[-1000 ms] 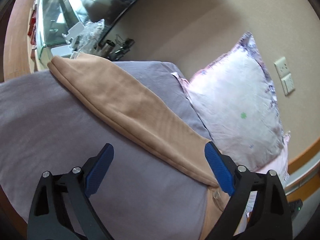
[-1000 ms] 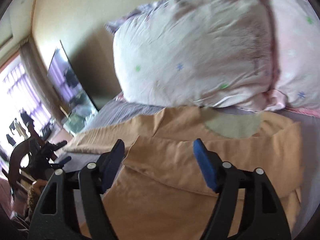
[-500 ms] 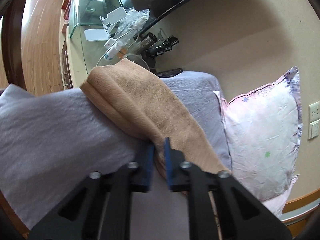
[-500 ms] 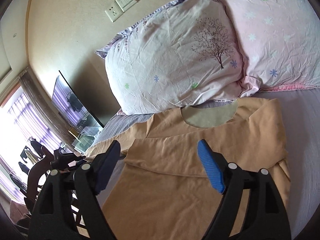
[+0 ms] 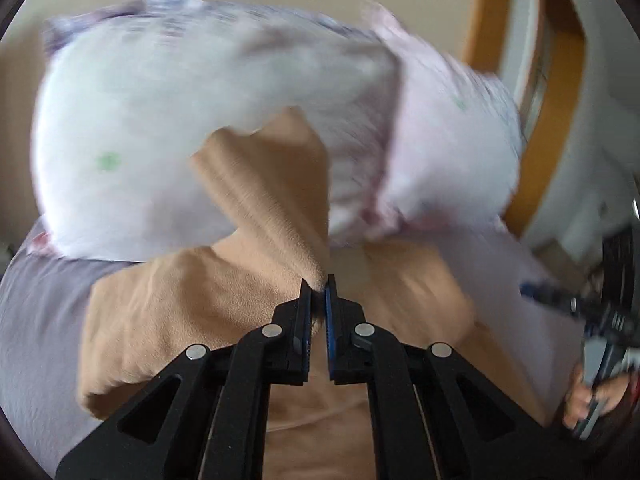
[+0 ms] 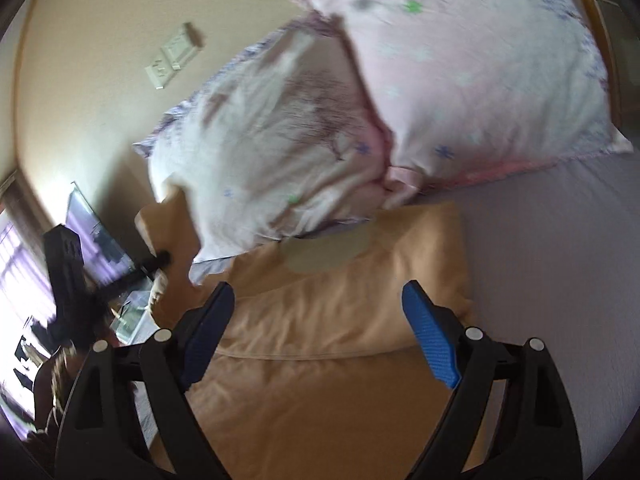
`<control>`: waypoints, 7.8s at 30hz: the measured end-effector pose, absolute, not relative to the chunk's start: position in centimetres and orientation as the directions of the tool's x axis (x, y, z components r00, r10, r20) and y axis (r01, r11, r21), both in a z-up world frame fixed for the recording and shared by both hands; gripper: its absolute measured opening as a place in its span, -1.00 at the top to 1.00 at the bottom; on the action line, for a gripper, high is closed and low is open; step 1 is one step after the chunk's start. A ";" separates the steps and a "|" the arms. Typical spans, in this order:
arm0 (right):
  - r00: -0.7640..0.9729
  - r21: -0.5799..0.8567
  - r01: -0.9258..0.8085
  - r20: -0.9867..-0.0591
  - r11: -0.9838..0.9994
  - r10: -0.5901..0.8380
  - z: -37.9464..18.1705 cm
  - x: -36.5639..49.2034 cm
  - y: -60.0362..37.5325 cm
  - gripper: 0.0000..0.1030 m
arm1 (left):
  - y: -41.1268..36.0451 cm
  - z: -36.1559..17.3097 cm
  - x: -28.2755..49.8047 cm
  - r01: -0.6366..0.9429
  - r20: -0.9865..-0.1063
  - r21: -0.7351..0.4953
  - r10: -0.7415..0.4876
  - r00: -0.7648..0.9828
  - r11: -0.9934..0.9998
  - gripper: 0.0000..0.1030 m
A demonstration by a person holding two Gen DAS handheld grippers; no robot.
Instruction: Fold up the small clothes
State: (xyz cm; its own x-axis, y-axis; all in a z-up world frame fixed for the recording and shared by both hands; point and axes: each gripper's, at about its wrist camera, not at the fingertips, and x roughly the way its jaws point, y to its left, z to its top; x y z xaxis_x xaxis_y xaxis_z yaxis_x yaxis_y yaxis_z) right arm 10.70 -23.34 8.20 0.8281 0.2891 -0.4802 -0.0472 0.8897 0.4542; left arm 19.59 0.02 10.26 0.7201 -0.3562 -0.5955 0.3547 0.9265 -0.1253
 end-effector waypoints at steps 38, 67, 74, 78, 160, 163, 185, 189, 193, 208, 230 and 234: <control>0.700 0.115 0.155 -0.713 0.981 -0.027 3.4 22.6 -25.7 0.35 | 5.9 1.3 20.8 0.183 -0.760 0.007 -0.114 0.640 0.983 -0.28; 0.500 0.577 -0.121 -0.668 0.808 0.552 -5.7 -11.1 -28.7 -0.87 | 17.2 -4.1 -6.7 0.240 -0.609 -0.540 -0.572 0.549 0.807 -0.95; 0.492 0.700 -0.137 -0.566 0.701 0.662 -9.1 -7.6 -28.4 -0.57 | 15.2 -6.5 -4.0 0.205 -0.587 -0.633 -0.636 0.502 0.746 -0.33; 0.441 0.712 -0.223 -0.535 0.666 0.720 -9.0 -7.6 -26.8 0.89 | 15.4 -7.3 -3.9 0.174 -0.496 -0.770 -0.747 0.443 0.614 0.89; 0.910 0.742 -0.009 -0.272 0.670 0.314 4.2 16.7 -38.5 -0.88 | -5.3 7.5 25.3 0.333 -0.393 -0.802 -0.858 0.331 0.496 -0.51; 0.874 0.721 -0.062 -0.295 0.690 0.386 5.2 14.9 -36.9 -0.80 | -0.7 7.2 24.0 0.276 -0.479 -0.757 -0.789 0.384 0.593 -0.51; 0.750 0.639 0.028 -0.521 0.768 0.407 3.2 11.1 -33.4 -0.73 | -0.8 -0.3 24.4 0.182 -0.617 -0.730 -0.750 0.239 0.659 -0.51; 0.672 0.684 0.091 -0.578 0.724 0.462 1.1 15.3 -34.8 -0.67 | -0.9 -0.5 25.7 0.156 -0.598 -0.747 -0.756 0.267 0.646 -0.51; 0.611 0.721 0.100 -0.589 0.686 0.529 -1.4 17.6 -34.2 0.26 | -1.1 -0.8 26.6 0.136 -0.597 -0.748 -0.748 0.290 0.650 -0.04; 0.668 0.583 -0.022 -0.596 0.812 0.446 2.6 16.4 -26.5 -0.23 | 9.0 2.7 19.4 0.165 -0.601 -0.639 -0.622 0.502 0.751 0.18; 0.732 0.498 -0.040 -0.576 0.866 0.365 4.7 9.7 -22.3 -0.96 | 1.9 3.7 11.9 0.396 -0.669 -0.385 -0.548 0.502 0.833 -0.91; 0.725 0.228 0.075 -0.681 0.971 0.104 3.9 7.2 -20.4 -0.96 | 1.5 3.3 10.0 0.305 -0.728 -0.191 -0.343 0.593 0.933 -0.97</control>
